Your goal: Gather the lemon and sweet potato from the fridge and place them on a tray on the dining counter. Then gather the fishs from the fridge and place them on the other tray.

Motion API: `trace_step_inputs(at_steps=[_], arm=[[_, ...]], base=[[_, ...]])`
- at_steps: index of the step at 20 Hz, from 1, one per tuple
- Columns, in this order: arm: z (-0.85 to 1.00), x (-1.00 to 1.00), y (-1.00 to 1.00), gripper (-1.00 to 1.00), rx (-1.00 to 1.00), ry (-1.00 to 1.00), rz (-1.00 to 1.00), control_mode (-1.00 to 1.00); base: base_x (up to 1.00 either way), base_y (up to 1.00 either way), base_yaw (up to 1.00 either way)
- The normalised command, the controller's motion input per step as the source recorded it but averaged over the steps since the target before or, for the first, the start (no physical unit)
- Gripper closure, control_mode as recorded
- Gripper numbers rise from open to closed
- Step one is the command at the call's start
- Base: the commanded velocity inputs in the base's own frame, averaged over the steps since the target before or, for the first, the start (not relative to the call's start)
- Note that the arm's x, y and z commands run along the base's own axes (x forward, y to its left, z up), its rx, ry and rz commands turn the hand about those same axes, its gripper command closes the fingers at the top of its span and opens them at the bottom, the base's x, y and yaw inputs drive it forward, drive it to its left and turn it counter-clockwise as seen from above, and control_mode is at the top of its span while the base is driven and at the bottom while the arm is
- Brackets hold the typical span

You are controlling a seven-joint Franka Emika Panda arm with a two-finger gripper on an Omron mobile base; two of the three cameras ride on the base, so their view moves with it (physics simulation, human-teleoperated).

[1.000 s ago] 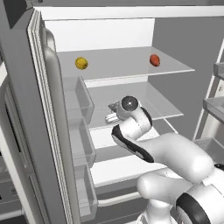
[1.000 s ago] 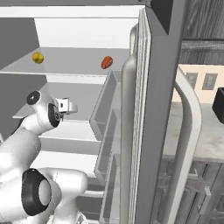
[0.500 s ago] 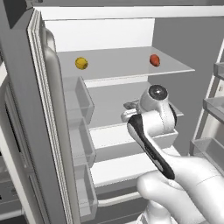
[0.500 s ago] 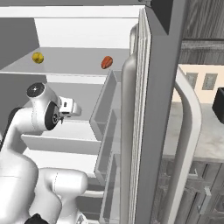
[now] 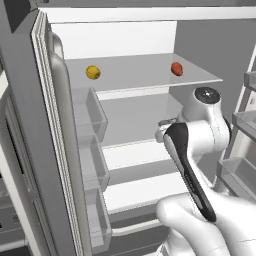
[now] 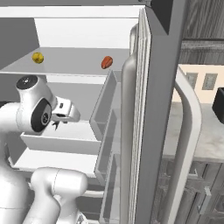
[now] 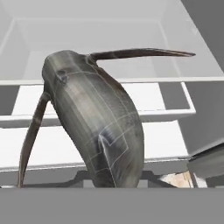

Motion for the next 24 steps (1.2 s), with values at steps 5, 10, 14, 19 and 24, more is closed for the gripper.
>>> trace_step_inputs(at_steps=[5, 10, 14, 19, 24], arm=[[0.39, -0.83, -0.02, 1.00, 0.00, 0.07, -0.04, -1.00], [0.21, -0.70, -0.01, 1.00, 0.00, 0.04, -0.01, -1.00], [0.03, -0.57, -0.06, 1.00, 0.00, 0.00, 0.00, -1.00], [0.00, -0.21, 0.00, 1.00, 0.00, -0.01, 0.00, -1.00], [-0.01, -0.11, 0.00, 1.00, 0.00, -0.01, -0.02, -1.00]], base=[[0.00, 0.00, 0.00], [0.00, 0.00, 0.00], [0.00, 0.00, 0.00], [0.00, 0.00, 0.00], [0.00, 0.00, 0.00]])
